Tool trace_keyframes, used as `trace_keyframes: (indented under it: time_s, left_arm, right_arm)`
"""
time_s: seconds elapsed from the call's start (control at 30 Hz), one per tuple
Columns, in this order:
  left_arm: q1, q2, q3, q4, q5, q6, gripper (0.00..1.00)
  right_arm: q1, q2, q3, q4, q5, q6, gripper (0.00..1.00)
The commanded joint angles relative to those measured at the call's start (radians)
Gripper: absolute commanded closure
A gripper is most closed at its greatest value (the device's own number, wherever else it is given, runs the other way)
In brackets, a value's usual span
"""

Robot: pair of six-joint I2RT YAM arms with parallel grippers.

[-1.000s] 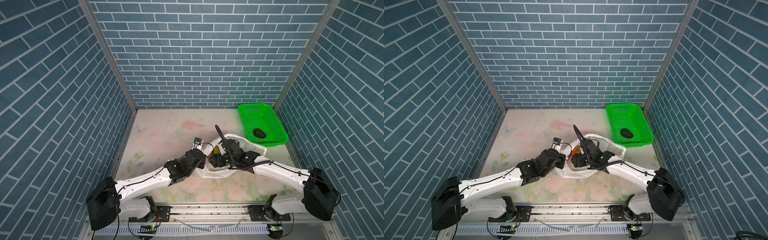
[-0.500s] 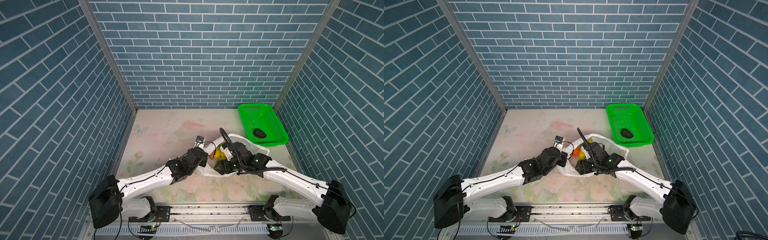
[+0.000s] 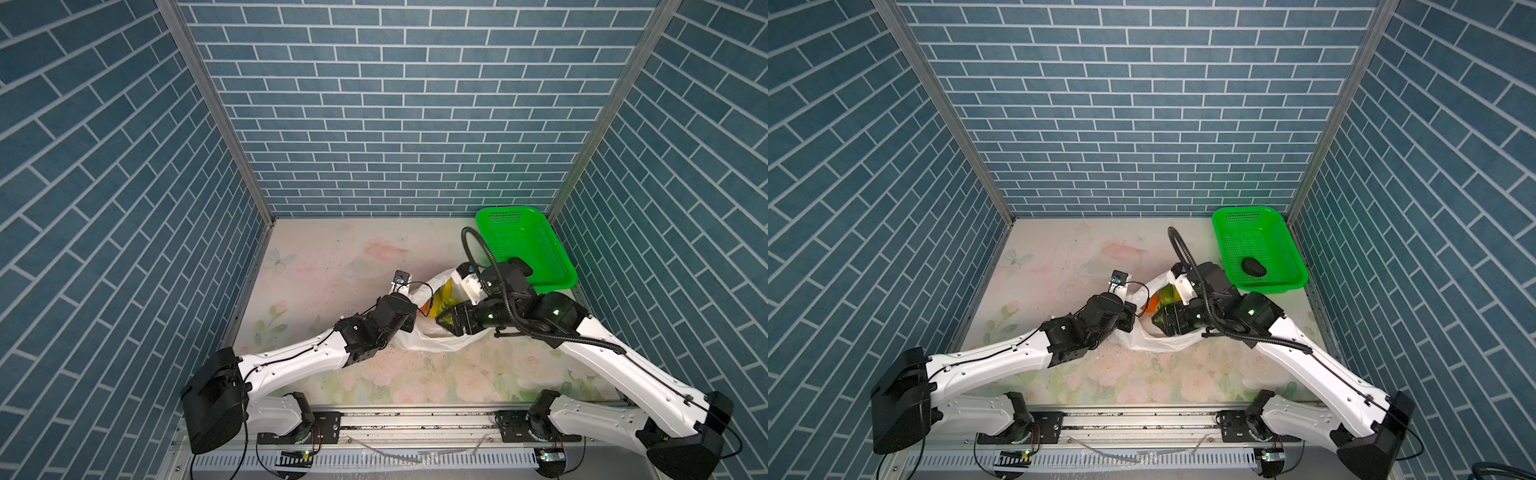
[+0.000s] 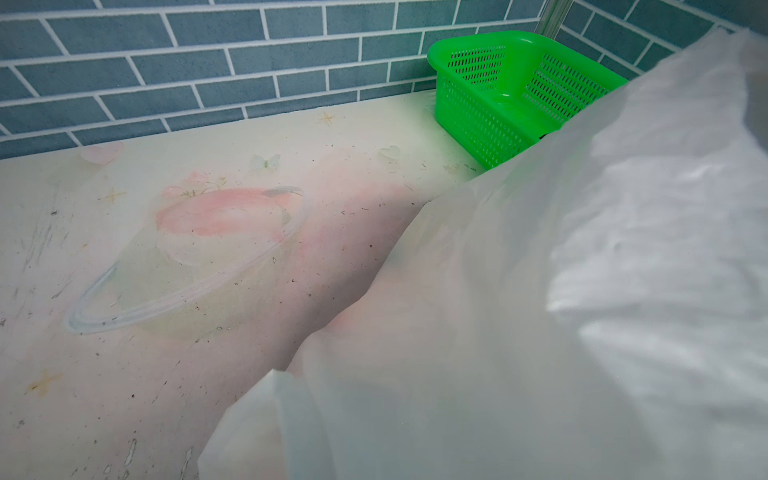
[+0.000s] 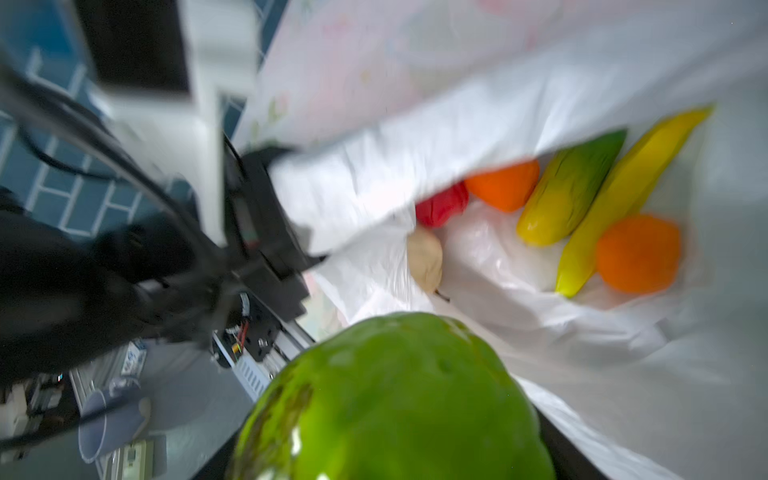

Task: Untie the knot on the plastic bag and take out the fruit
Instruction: 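Lift the custard apple out and carry it over the green basket with the right gripper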

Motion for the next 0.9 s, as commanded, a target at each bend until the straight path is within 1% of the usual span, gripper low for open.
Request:
trace_keyframes:
  time_s: [0.0,0.17,0.33,0.4,0.5,0.6,0.77,0.87]
  left_arm:
    - [-0.008,-0.017,0.013,-0.017,0.001,0.008,1.0]
    - [-0.011,-0.029,-0.006,-0.019,0.018,0.008,1.0]
    - [-0.025,-0.04,-0.025,-0.014,0.027,0.002,1.0]
    - [-0.031,-0.045,-0.029,-0.016,0.03,-0.001,1.0]
    - [-0.034,-0.048,-0.033,-0.017,0.043,0.0,1.0]
    - [-0.038,-0.047,-0.037,-0.014,0.054,0.002,1.0]
    - [-0.043,-0.048,-0.051,-0.001,0.055,0.0,1.0]
    - [-0.046,-0.046,-0.054,0.008,0.053,-0.003,1.0]
  right_arm:
    - [-0.116,0.008,0.122,-0.1,-0.008,-0.094,0.2]
    - [-0.352,0.086,0.231,-0.073,-0.005,-0.178,0.18]
    - [-0.567,0.187,0.208,0.12,0.025,-0.169,0.18]
    - [-0.641,0.265,0.207,0.19,0.032,-0.16,0.18]
    - [-0.727,0.384,0.195,0.304,0.033,-0.138,0.18]
    - [-0.788,0.511,0.213,0.384,0.041,-0.13,0.18]
    - [-0.853,0.715,0.294,0.425,0.058,-0.125,0.18]
    - [-0.872,0.8,0.339,0.428,0.084,-0.118,0.17]
